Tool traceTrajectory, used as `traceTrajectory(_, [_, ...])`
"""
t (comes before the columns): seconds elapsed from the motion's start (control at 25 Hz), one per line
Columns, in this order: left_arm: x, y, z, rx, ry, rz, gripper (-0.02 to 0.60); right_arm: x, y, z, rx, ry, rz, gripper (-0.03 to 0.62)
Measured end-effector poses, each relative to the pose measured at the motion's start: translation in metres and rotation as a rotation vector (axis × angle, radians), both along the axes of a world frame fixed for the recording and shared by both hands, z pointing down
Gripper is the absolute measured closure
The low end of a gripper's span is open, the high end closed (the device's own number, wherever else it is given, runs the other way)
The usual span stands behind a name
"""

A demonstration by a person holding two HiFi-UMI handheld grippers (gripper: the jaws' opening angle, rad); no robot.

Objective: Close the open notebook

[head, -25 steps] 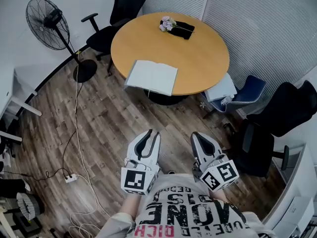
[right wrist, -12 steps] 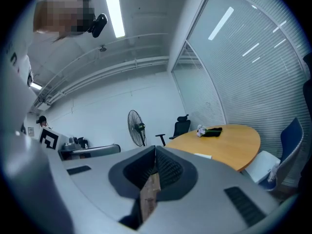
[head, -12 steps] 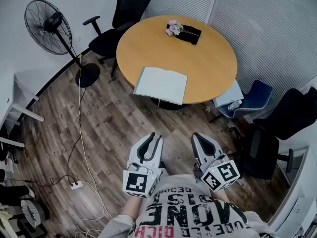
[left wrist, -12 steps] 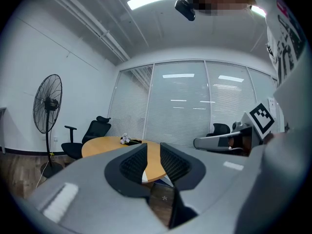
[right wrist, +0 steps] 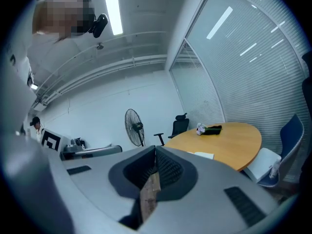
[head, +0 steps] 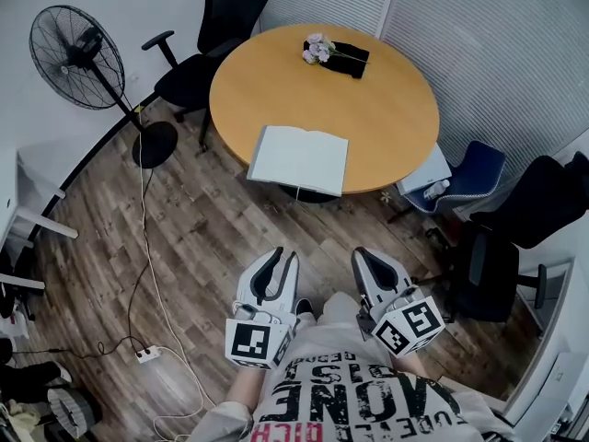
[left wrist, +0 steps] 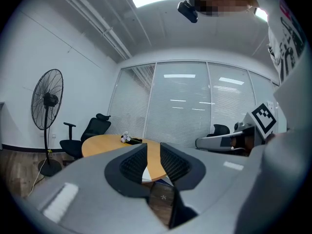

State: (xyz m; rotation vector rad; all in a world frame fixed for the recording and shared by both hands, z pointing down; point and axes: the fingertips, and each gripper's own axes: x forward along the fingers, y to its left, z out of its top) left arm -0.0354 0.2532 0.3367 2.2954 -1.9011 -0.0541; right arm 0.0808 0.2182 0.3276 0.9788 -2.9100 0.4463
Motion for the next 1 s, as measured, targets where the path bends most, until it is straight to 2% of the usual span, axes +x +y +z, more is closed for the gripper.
traceTrajectory(0.2, [0.004, -0.011, 0.002, -0.013, -0.003, 0.018, 0.489, -0.008, -0.009, 0.000, -0.008, -0.007, -0.018, 0.582])
traceTrajectory(0.48, [-0.007, -0.037, 0.008, -0.025, 0.004, -0.015, 0.491, -0.010, -0.036, 0.012, -0.037, 0.006, -0.026, 0.582])
traceTrajectory(0.68, [-0.004, -0.068, 0.010, -0.032, 0.024, -0.013, 0.489, -0.010, -0.071, 0.009, -0.029, 0.011, -0.043, 0.582])
traceTrajectory(0.84, [0.006, -0.103, 0.002, -0.010, -0.008, 0.014, 0.489, -0.007, -0.110, 0.006, -0.022, 0.005, -0.051, 0.582])
traceTrajectory(1.0, [0.000, -0.127, 0.005, -0.020, -0.012, -0.023, 0.491, -0.009, -0.139, 0.008, -0.033, 0.001, -0.066, 0.582])
